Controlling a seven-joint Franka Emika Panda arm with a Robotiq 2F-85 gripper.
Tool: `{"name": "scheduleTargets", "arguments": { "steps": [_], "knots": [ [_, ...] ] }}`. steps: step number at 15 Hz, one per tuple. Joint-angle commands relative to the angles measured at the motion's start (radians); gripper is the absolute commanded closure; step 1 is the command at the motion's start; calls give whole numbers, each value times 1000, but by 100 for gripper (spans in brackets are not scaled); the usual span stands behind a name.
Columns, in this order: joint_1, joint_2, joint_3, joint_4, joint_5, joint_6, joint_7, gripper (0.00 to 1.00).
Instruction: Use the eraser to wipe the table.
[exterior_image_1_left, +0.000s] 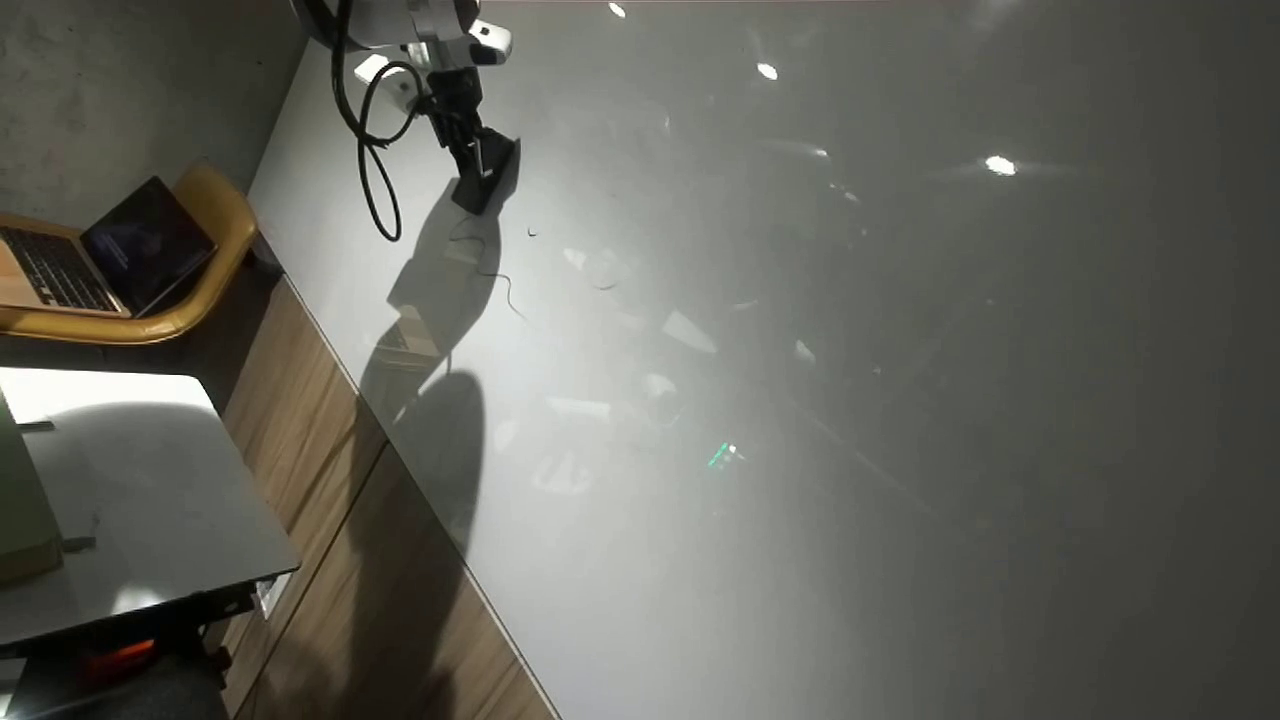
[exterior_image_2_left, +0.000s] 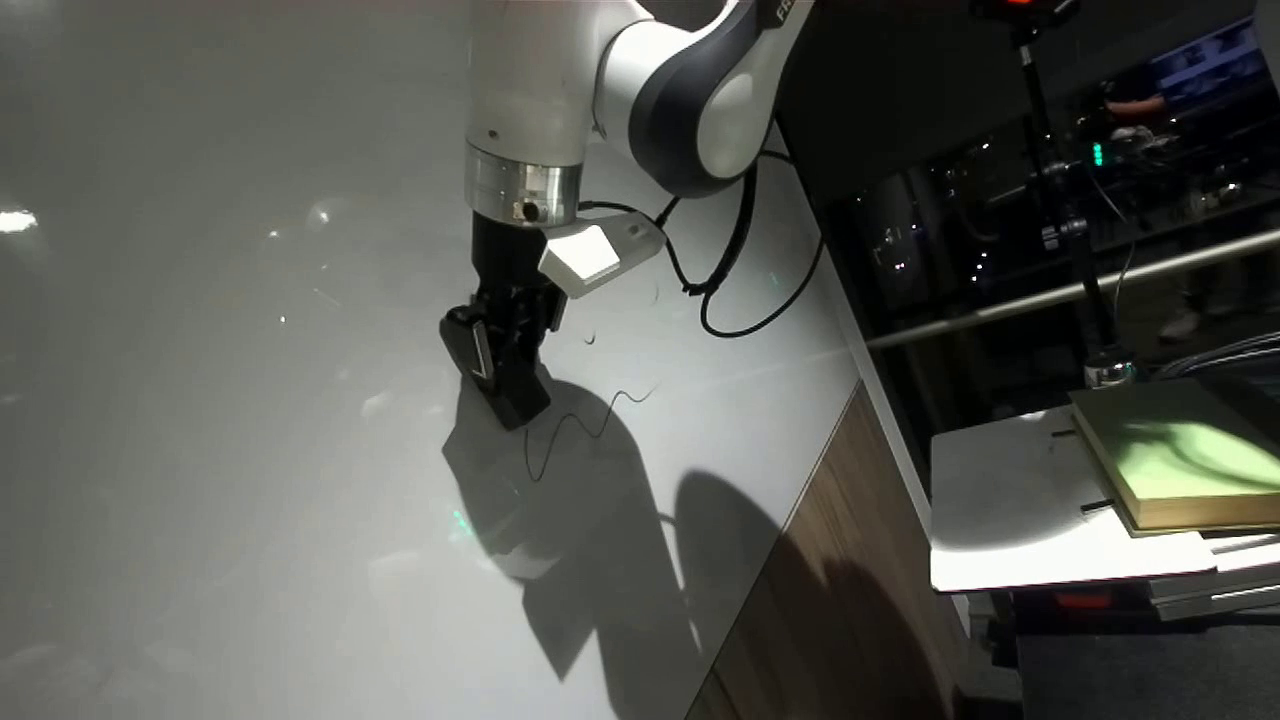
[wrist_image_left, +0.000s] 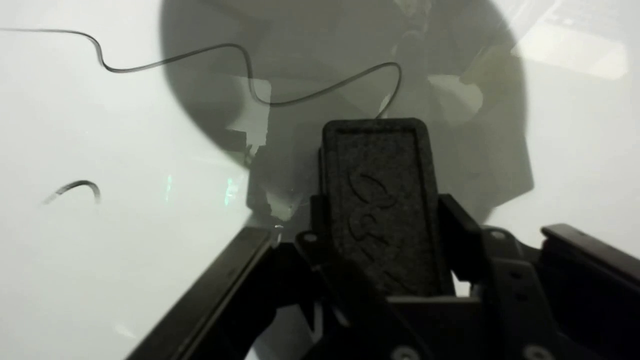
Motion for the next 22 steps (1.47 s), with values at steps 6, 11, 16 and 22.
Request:
{"name": "scheduleTargets", "arguments": {
  "steps": [6, 11, 16, 22],
  "knots": [
    [-97, -104, -77, -59, 47, 17, -141, 71],
    [-169, -188, -162, -149, 63, 51, -179, 71],
    [-232, -206, -260, -189, 71, 102, -216, 71],
    [-259, -193, -315, -201, 90, 146, -209, 71]
  ]
}}
